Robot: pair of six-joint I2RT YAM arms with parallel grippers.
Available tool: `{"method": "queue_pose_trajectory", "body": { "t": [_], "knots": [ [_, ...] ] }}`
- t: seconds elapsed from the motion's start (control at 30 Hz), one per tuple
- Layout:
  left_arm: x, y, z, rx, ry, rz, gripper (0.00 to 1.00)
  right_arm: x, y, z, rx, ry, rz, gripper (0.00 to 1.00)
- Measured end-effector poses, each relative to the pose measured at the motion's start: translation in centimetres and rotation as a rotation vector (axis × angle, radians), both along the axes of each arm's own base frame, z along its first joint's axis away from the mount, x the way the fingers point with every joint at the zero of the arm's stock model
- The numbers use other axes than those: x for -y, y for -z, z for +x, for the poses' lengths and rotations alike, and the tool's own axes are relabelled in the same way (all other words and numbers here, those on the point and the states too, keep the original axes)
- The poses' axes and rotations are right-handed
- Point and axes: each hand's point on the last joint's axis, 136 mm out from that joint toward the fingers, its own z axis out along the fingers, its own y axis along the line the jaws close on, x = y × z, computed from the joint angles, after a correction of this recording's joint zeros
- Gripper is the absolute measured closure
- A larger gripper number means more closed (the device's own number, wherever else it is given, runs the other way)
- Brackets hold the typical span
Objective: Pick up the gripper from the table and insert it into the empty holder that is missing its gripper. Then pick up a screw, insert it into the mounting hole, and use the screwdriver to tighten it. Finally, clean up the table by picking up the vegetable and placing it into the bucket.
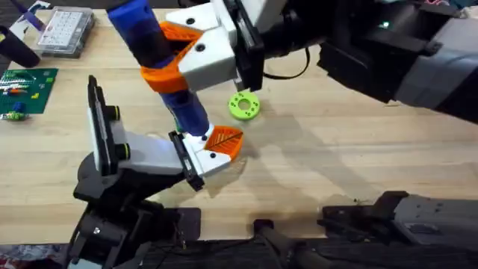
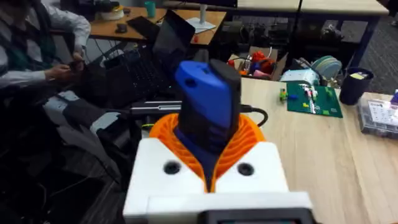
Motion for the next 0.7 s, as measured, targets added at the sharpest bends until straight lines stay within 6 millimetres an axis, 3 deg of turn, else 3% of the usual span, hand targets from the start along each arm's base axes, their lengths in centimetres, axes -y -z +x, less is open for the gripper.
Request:
{"method": "queue_pose_trajectory", "body": {
  "t": [0.7],
  "knots": [
    [0.04,0.25,0.00,-0.024,0.003,-0.001,0.983,0.26,0.62,0.00,0.005,0.020,0.065,0.976]
  ]
}}
